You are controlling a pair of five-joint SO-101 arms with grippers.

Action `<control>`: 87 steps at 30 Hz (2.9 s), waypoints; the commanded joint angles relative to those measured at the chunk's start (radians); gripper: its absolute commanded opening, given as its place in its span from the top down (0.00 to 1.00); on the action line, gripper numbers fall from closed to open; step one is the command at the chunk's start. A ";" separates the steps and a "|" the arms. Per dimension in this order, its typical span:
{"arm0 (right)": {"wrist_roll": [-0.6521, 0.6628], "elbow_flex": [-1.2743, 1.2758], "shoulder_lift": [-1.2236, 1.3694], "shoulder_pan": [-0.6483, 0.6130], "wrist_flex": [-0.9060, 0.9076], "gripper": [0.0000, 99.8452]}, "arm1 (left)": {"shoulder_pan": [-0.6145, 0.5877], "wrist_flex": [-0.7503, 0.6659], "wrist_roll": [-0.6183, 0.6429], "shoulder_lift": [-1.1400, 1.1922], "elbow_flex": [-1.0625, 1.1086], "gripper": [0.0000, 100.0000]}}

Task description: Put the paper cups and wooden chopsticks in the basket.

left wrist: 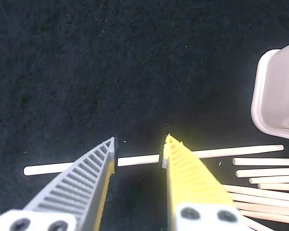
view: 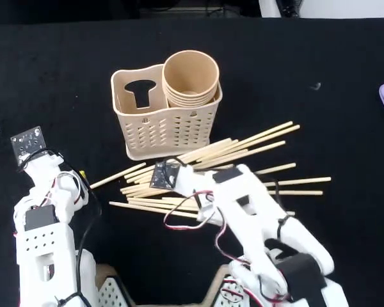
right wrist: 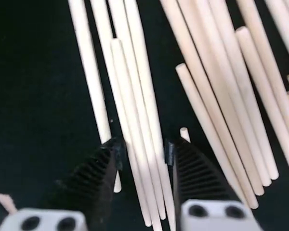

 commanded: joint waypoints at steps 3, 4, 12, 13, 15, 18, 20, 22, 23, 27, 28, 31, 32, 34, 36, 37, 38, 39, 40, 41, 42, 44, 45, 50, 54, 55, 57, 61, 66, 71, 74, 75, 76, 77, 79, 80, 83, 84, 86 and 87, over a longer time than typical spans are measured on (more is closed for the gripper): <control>0.014 -0.028 -0.018 -0.015 0.014 0.94 | -0.012 -0.020 -0.002 -0.005 -0.010 0.83; 0.011 -0.027 -0.036 -0.014 0.014 0.98 | -0.012 -0.020 -0.002 -0.005 -0.010 0.83; 0.015 -0.051 -0.254 -0.012 0.199 0.99 | -0.013 -0.020 -0.002 -0.005 -0.010 0.83; 0.015 -0.051 -0.286 -0.012 0.216 0.99 | -0.013 -0.020 -0.002 -0.005 -0.010 0.83; 0.015 -0.050 -0.343 -0.014 0.239 0.99 | -0.013 -0.020 -0.002 -0.005 -0.010 0.83; 0.015 -0.042 -0.410 -0.012 0.242 0.99 | -0.013 -0.020 -0.002 -0.005 -0.010 0.83; 0.014 -0.041 -0.423 -0.017 0.241 0.99 | -0.013 -0.020 -0.002 -0.005 -0.010 0.83; 0.014 -0.027 -0.410 -0.028 0.227 0.99 | -0.013 -0.020 -0.002 -0.005 -0.010 0.83; 0.011 -0.013 -0.401 -0.041 0.215 0.99 | -0.013 -0.020 -0.002 -0.005 -0.010 0.83; 0.009 0.074 -0.344 -0.091 0.135 0.99 | -0.013 -0.020 -0.002 -0.005 -0.010 0.83; 0.006 0.090 -0.326 -0.098 0.109 0.99 | -0.013 -0.020 -0.002 -0.005 -0.010 0.83; -0.023 0.101 -0.286 -0.100 0.066 0.99 | -0.013 -0.020 -0.002 -0.005 -0.010 0.83; -0.021 0.097 -0.278 -0.100 0.064 0.99 | -0.013 -0.020 -0.002 -0.005 -0.010 0.83; -0.025 0.082 -0.275 -0.100 0.072 0.99 | -0.013 -0.020 -0.002 -0.005 -0.010 0.83; -0.025 0.048 -0.275 -0.098 0.106 0.99 | -0.013 -0.020 -0.002 -0.005 -0.010 0.83; -0.025 0.024 -0.275 -0.098 0.135 0.99 | -0.013 -0.020 -0.002 -0.005 -0.010 0.83; -0.025 -0.013 -0.277 -0.098 0.172 0.99 | -0.013 -0.020 -0.002 -0.005 -0.010 0.83; -0.025 -0.054 -0.277 -0.092 0.216 0.99 | -0.013 -0.020 -0.002 -0.005 -0.010 0.83; -0.025 -0.102 -0.277 -0.083 0.265 0.99 | -0.013 -0.020 -0.002 -0.005 -0.010 0.83; -0.025 -0.153 -0.282 -0.074 0.313 0.99 | -0.013 -0.020 -0.002 -0.005 -0.010 0.83; -0.025 -0.202 -0.295 -0.064 0.358 0.99 | -0.013 -0.020 -0.002 -0.005 -0.010 0.83; -0.041 -0.294 -0.343 -0.058 0.437 0.99 | -0.013 -0.020 -0.002 -0.005 -0.010 0.83; -0.068 -0.338 -0.378 -0.060 0.470 0.99 | -0.013 -0.020 -0.002 -0.005 -0.010 0.83; -0.206 -0.545 -0.587 -0.063 0.551 0.99 | -0.013 -0.020 -0.002 -0.005 -0.010 0.83; -0.374 -0.654 -0.713 -0.063 0.486 0.99 | -0.010 -0.020 -0.002 -0.005 -0.010 0.83; -0.436 -0.671 -0.733 -0.069 0.440 0.99 | -0.010 -0.020 -0.002 -0.005 -0.010 0.83; -0.557 -0.691 -0.757 -0.091 0.342 0.99 | -0.010 -0.020 -0.002 -0.005 -0.010 0.83; -0.730 -0.707 -0.746 -0.157 0.120 0.99 | -0.010 -0.020 -0.002 -0.005 -0.010 0.83; -0.829 -0.704 -0.679 -0.170 -0.239 0.99 | -0.012 -0.020 -0.002 -0.005 -0.010 0.83; -0.885 -0.708 -0.524 -0.170 -0.505 0.99 | -0.012 -0.020 -0.002 -0.005 -0.010 0.83; -0.884 -0.710 -0.414 -0.170 -0.612 0.99 | -0.012 -0.020 -0.002 -0.005 -0.010 0.83; -0.884 -0.710 -0.380 -0.170 -0.646 0.99 | -0.012 -0.020 -0.002 -0.005 -0.010 0.83; -0.884 -0.711 -0.344 -0.170 -0.677 0.99 | -0.012 -0.020 -0.002 -0.005 -0.010 0.83; -0.879 -0.714 -0.314 -0.169 -0.709 0.99 | -0.013 -0.020 -0.002 -0.005 -0.010 0.83; -0.878 -0.737 -0.251 -0.166 -0.750 0.99 | -0.013 -0.020 -0.002 -0.005 -0.010 0.83; -0.876 -0.753 -0.222 -0.166 -0.760 0.99 | -0.013 -0.020 -0.002 -0.005 -0.010 0.83; -0.876 -0.773 -0.153 -0.166 -0.758 0.99 | -0.013 -0.020 -0.002 -0.005 -0.010 0.83; -0.876 -0.766 -0.139 -0.169 -0.758 0.99 | -0.013 -0.020 -0.002 -0.005 -0.010 0.83; -0.876 -0.746 -0.128 -0.166 -0.758 0.99 | -0.013 -0.020 -0.002 -0.005 -0.010 0.83; -0.876 -0.734 -0.128 -0.164 -0.756 0.99 | -0.013 -0.020 -0.002 -0.005 -0.010 0.83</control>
